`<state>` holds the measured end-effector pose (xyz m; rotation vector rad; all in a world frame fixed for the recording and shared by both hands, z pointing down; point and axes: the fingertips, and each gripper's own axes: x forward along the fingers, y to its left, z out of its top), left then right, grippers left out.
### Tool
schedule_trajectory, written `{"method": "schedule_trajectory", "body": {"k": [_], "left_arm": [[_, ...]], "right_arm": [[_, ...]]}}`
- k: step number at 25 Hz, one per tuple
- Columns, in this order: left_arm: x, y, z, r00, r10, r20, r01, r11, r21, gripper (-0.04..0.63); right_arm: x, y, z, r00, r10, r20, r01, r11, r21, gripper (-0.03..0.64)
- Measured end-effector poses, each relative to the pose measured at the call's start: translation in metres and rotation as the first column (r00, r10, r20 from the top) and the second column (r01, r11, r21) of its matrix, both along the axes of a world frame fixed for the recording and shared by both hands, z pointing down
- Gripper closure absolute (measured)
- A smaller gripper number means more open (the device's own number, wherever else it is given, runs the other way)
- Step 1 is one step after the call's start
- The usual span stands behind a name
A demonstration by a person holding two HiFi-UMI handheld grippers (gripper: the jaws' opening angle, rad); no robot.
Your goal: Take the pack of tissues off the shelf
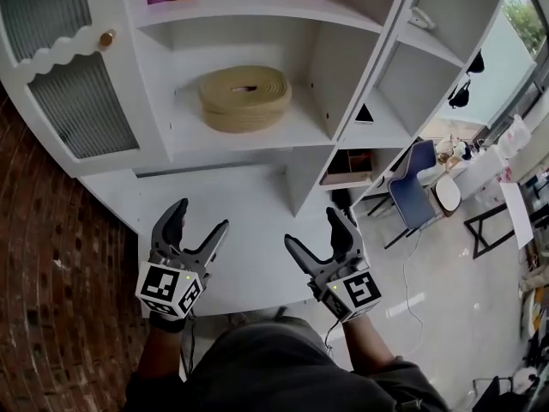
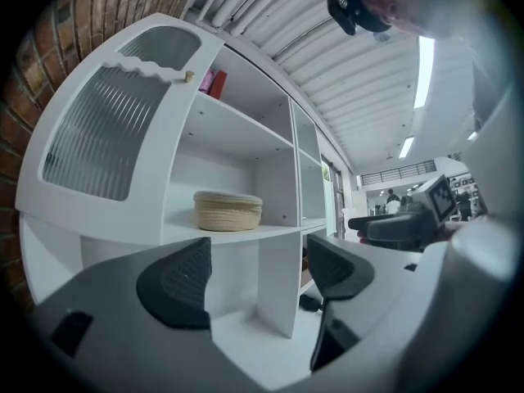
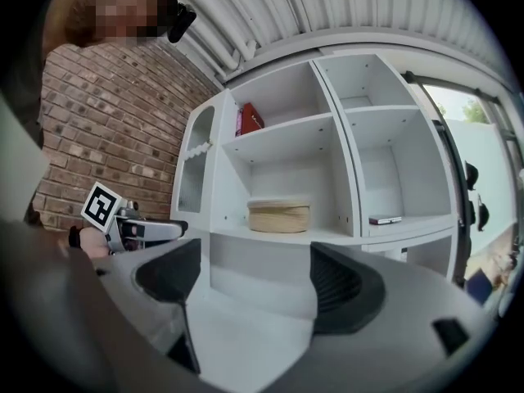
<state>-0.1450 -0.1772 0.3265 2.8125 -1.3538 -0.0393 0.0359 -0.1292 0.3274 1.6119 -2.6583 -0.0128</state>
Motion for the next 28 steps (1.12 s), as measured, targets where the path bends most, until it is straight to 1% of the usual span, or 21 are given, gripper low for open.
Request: {"method": "schedule_trajectory", "body": {"k": [4,10,14,20,24,28], "left_arm": [[0.004,-0.024,-0.009,1.000,-0.009,0.011,0.008,1.000,0.019,0.229],[0.013,-0.064,-0.016,0.999,-0.045,0.020,0.044,0.999,0.012,0.229],[0.020,-0.089,-0.030,0.997,-0.070,0.023,0.069,0.997,0.030,0.229],[0.029,-0.126,-0.047,0.993,-0.106,0.057,0.104,0.994,0.046,0.229],[0.032,-0.153,-0.052,0.986,-0.134,0.099,0.132,0.991,0.029,0.229],[0.036,-0.175,-0.050,0.979,-0.147,0.145,0.151,0.988,-0.018,0.227]], "right_arm": [[0.001,-0.028,-0.005,1.000,-0.019,-0.001,0.019,1.000,0.008,0.199],[0.011,-0.075,-0.009,0.998,-0.058,-0.013,0.058,0.998,0.009,0.199],[0.016,-0.111,-0.017,0.997,-0.083,0.000,0.083,0.996,0.022,0.199],[0.021,-0.159,-0.039,0.994,-0.112,-0.006,0.113,0.993,0.032,0.201],[0.019,-0.189,-0.055,0.991,-0.131,-0.023,0.131,0.991,0.029,0.201],[0.012,-0.217,-0.057,0.987,-0.151,-0.054,0.149,0.988,-0.028,0.201]]}}
